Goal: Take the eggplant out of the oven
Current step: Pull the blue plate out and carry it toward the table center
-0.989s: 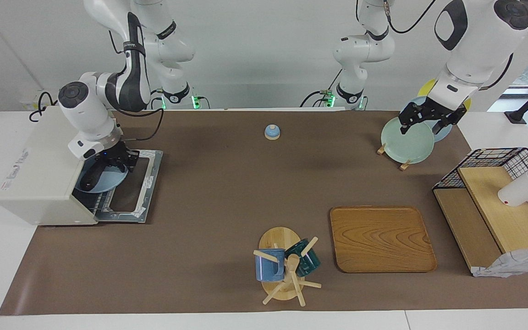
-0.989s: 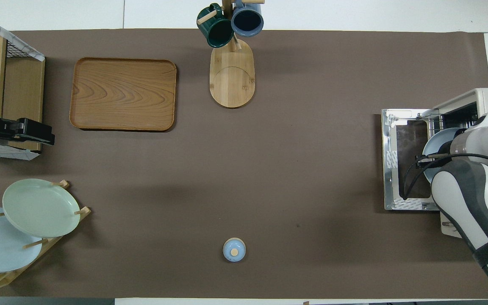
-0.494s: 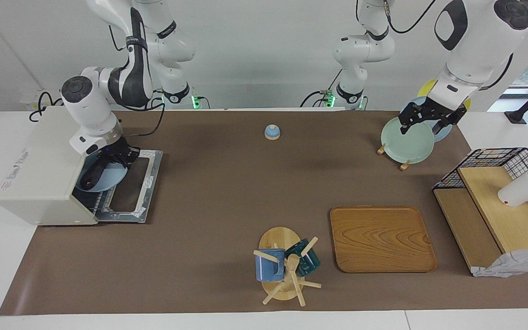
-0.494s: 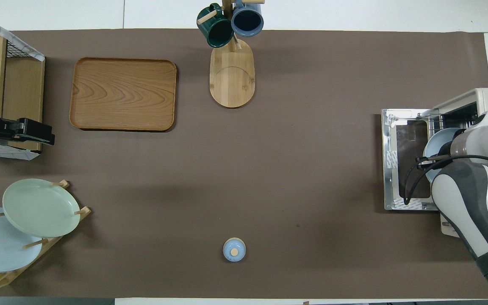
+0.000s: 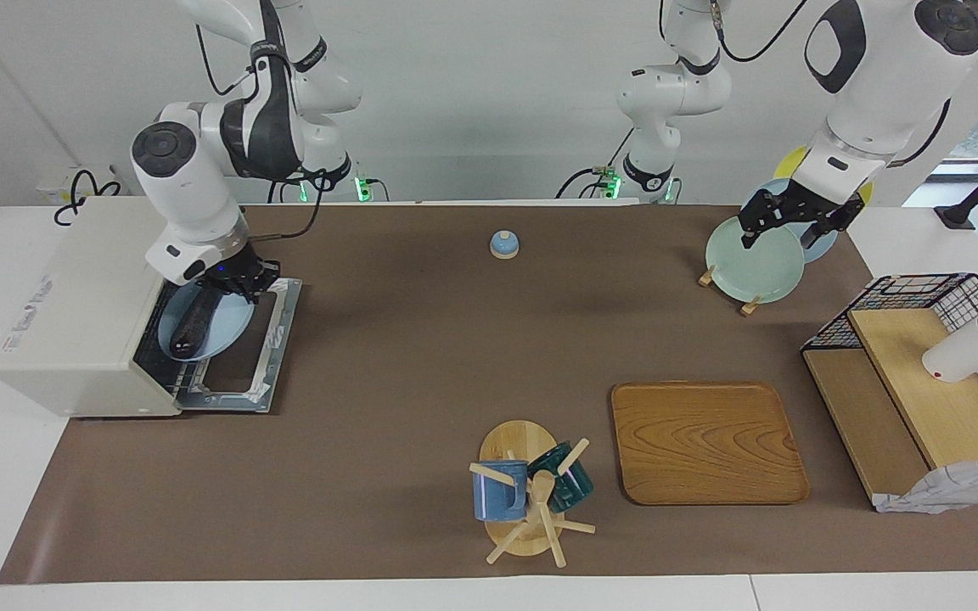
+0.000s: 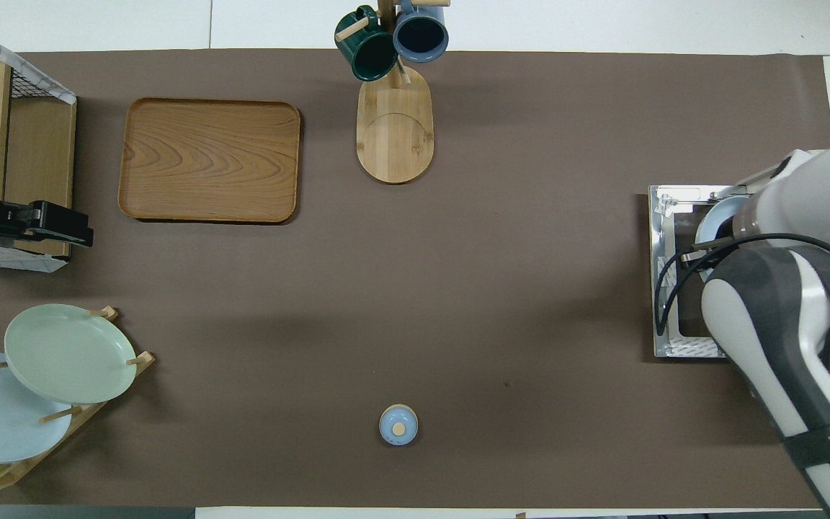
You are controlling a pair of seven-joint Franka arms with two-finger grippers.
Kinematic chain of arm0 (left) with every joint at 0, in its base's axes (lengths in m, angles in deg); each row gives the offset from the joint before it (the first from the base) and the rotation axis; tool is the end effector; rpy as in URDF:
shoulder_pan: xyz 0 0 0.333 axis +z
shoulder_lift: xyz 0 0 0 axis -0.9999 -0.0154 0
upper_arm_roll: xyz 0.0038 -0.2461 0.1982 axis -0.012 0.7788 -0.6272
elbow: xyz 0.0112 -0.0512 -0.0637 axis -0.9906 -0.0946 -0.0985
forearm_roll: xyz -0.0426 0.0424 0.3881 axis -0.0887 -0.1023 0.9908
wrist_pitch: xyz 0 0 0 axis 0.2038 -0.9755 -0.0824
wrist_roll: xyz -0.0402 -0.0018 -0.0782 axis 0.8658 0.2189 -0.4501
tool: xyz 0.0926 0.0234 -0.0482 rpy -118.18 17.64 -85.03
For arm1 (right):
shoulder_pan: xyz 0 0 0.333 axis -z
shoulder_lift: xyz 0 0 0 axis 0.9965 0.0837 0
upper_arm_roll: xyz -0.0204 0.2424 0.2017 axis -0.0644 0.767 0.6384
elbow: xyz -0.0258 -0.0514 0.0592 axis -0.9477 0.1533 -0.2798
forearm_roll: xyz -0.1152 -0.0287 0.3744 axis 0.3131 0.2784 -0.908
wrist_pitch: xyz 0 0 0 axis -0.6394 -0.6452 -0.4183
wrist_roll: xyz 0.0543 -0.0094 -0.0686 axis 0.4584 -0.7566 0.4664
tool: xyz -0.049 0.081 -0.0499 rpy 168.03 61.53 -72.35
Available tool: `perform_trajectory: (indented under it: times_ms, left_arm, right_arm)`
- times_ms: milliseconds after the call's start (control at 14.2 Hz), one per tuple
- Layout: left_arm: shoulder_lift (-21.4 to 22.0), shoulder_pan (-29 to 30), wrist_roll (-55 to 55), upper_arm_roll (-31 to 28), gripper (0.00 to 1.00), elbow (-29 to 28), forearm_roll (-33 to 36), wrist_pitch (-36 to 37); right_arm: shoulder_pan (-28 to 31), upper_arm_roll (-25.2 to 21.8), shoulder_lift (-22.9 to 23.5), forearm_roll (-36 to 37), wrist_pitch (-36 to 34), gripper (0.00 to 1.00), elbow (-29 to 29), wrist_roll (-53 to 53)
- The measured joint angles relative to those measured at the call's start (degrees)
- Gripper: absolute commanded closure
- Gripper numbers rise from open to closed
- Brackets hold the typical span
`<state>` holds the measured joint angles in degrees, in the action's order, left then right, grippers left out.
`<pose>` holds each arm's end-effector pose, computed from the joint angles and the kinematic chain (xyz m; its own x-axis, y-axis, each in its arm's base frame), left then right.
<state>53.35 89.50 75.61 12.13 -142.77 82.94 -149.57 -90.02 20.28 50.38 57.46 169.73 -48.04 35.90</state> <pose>0.5416 -0.0455 0.5900 0.9959 -0.0795 -0.0421 -0.0788 -0.9967 0.0183 0.5404 0.0280 0.4434 0.9861 0.1219 -0.1128 0.1327 -0.9868 0.0932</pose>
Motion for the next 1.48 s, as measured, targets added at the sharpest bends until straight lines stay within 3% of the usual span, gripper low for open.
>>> perform_trajectory:
  times_ms: [283,565,1130,1271,1483]
  left_arm:
    - [0.00,0.00,0.00,0.06,0.00,0.00,0.00,0.00]
    - [0.00,-0.02,0.00,0.20,0.00,0.00,0.00,0.02]
    - [0.00,0.01,0.00,0.04,0.00,-0.05,0.00,0.01]
    - [0.00,0.01,0.00,0.04,0.00,-0.05,0.00,-0.01]
    - [0.00,0.04,-0.01,-0.05,0.00,-0.05,0.01,-0.02]
  right_arm:
    - [-10.96,0.43,1.24,0.74,-0.61,1.00,2.46,-14.61]
    - [-18.76,0.52,2.99,2.43,-0.11,1.00,4.58,-21.96]
    - [-25.89,0.57,7.13,3.89,-0.43,1.00,12.81,-28.56]
    - [-28.89,0.63,10.51,3.68,-3.15,1.00,17.81,-33.49]
    - [-34.67,0.75,21.48,3.68,-9.07,1.00,30.93,-43.55]
